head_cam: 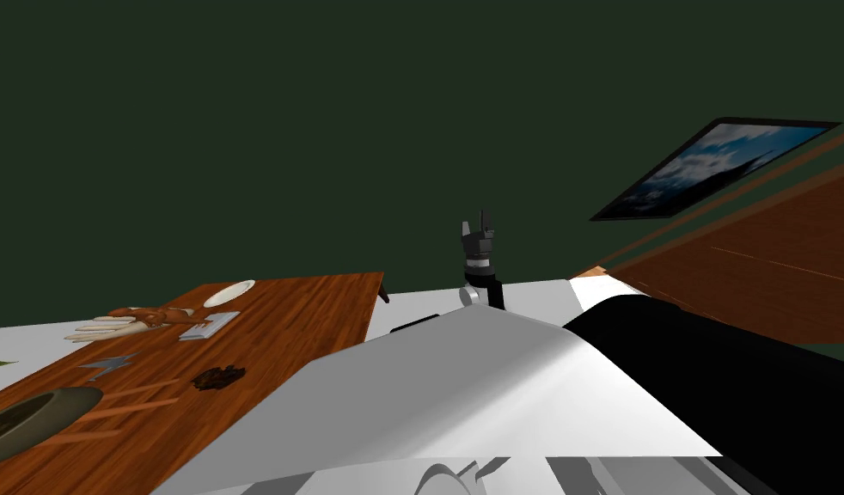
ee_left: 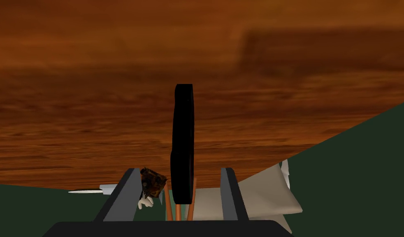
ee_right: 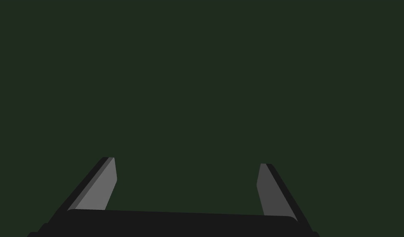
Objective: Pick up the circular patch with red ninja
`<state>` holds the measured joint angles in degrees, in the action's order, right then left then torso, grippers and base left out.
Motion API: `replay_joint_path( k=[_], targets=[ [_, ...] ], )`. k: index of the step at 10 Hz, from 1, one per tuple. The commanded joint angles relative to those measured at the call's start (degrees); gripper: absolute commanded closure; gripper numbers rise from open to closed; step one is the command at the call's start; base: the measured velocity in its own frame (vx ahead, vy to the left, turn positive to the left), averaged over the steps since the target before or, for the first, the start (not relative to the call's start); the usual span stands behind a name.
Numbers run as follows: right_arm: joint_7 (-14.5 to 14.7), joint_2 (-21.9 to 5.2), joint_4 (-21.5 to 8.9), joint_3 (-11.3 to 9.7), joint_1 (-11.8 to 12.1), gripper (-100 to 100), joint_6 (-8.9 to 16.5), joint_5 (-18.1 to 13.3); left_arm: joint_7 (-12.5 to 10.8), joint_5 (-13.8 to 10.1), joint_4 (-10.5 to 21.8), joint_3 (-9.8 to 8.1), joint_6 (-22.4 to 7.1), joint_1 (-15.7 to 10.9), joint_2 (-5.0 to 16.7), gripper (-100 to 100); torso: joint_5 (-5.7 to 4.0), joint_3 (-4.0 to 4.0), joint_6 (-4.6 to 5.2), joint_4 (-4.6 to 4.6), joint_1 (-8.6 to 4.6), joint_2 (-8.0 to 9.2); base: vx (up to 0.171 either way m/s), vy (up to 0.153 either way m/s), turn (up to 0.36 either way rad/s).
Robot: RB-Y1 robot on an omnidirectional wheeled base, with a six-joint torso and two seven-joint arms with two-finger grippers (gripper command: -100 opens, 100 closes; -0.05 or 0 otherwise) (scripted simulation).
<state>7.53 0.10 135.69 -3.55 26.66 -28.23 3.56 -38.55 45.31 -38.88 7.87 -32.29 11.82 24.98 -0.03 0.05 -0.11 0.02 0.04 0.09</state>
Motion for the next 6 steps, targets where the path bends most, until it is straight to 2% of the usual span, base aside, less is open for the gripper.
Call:
replay_joint_path(
  k=[1,4,5,6],
  targets=[
    [0.0,0.0,0.0,0.0,0.0,0,0.0,0.0,0.0,0.0,0.0,0.0,0.0,0.0,0.0,100,0.0,0.0,0.0,0.0,0.0,0.0,0.0,0.0,0.0],
    [0.0,0.0,0.0,0.0,0.0,0,0.0,0.0,0.0,0.0,0.0,0.0,0.0,0.0,0.0,100,0.02,-0.01,0.03,0.02,0.02,-0.04,0.0,0.0,0.0],
    [0.0,0.0,0.0,0.0,0.0,0,0.0,0.0,0.0,0.0,0.0,0.0,0.0,0.0,0.0,0,0.02,-0.01,0.03,0.01,0.02,-0.04,0.0,0.0,0.0],
    [0.0,0.0,0.0,0.0,0.0,0,0.0,0.0,2.9,1.2,0.2,-2.87,2.8,-1.1,-1.2,100,0.02,-0.01,0.03,0.01,0.01,-0.04,0.055,-0.015,0.378]
  ],
)
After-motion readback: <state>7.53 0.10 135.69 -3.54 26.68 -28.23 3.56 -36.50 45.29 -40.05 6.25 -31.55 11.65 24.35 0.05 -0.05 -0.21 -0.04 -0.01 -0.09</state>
